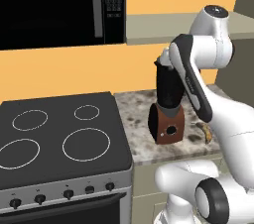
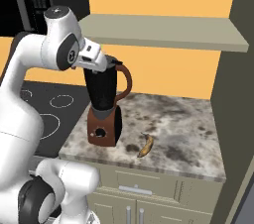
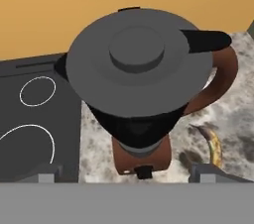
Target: Open the blender lid, put the banana in the blender, close the lid, and start the blender.
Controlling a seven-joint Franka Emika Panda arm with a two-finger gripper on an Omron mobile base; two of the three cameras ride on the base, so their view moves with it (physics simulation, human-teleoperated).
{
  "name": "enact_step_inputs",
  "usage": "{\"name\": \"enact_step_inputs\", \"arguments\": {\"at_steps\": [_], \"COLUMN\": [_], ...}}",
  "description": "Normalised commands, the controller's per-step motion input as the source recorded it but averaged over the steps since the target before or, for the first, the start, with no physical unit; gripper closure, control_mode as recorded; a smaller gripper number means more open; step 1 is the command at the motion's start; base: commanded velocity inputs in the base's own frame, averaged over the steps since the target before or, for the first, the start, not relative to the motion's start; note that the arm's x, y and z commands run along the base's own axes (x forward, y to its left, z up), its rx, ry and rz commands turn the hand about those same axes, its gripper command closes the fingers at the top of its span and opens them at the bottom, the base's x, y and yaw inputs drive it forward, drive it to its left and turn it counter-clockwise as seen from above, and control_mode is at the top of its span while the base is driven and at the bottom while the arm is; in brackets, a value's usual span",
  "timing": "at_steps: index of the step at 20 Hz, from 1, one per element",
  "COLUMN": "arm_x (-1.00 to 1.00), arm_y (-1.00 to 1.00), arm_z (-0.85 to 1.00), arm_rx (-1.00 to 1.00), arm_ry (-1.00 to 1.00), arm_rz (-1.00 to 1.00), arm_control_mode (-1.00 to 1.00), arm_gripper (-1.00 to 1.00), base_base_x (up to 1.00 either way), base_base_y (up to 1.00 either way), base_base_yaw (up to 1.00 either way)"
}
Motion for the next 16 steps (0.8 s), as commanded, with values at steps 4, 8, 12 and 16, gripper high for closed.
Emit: {"name": "enact_step_inputs", "arguments": {"at_steps": [4, 8, 12, 16], "arm_x": [0.45, 0.53, 0.46, 0.44], "arm_y": [-0.03, -0.06, -0.07, 0.00], "arm_z": [0.18, 0.03, 0.00, -0.05], "arm_rx": [0.00, 0.00, 0.00, 0.00], "arm_ry": [0.04, 0.09, 0.06, 0.03], "arm_rz": [0.00, 0.00, 0.00, 0.00], "arm_control_mode": [-1.00, -1.00, -1.00, -1.00], "arm_gripper": [-1.00, -1.00, -1.00, -1.00], "base_base_x": [0.00, 0.00, 0.00, 0.00], "base_base_y": [0.00, 0.00, 0.00, 0.00], "base_base_yaw": [0.00, 0.00, 0.00, 0.00]}}
